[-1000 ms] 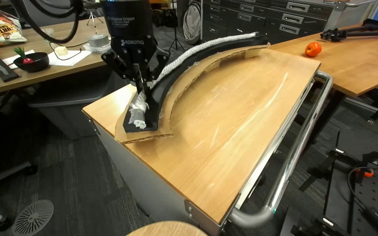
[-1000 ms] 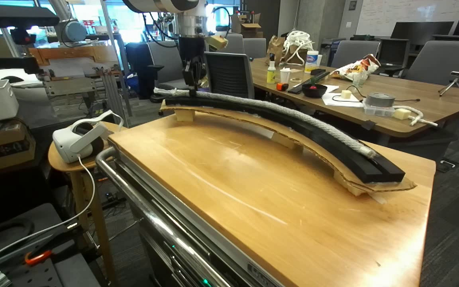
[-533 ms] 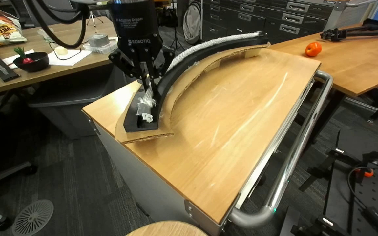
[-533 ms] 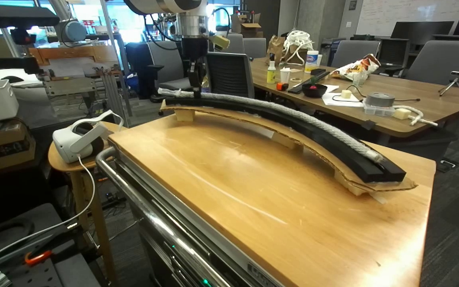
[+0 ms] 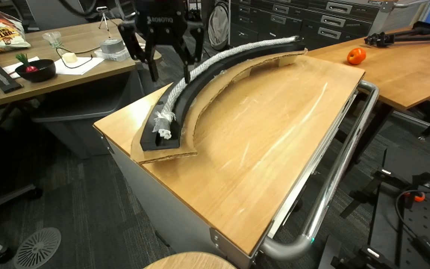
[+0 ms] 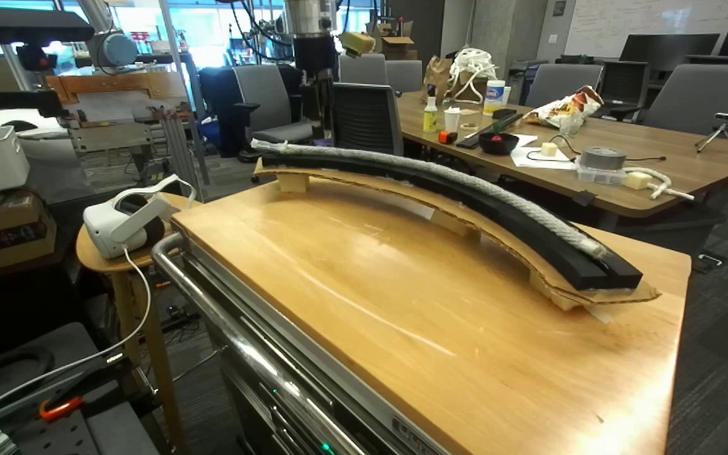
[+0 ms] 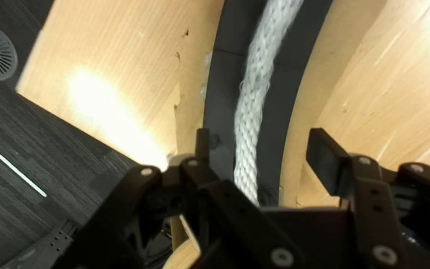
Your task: Place the white rope on the curved black board
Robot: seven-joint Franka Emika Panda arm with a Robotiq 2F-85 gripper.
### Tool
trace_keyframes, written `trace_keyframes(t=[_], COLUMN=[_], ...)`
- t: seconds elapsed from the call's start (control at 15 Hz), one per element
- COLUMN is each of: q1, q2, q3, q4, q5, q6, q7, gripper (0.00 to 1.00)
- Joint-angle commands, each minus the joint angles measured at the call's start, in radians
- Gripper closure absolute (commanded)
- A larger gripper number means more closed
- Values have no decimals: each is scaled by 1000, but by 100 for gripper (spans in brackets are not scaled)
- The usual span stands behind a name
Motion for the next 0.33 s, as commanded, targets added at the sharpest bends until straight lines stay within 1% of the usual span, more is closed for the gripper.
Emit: trace_keyframes(t=[0.0,0.07,0.13,0.2,0.27], q1=[-2,-7,6,7,9], q2=[-231,-286,-143,-194,-234], q3=[-12,-10,-13,-15,-17], q4=[-172,-215,-74,-111,-143], q5=[19,42,14,21,26], q6=[86,120,42,59,67], q7=[101,123,80,98,106], gripper=[1,0,11,2,0])
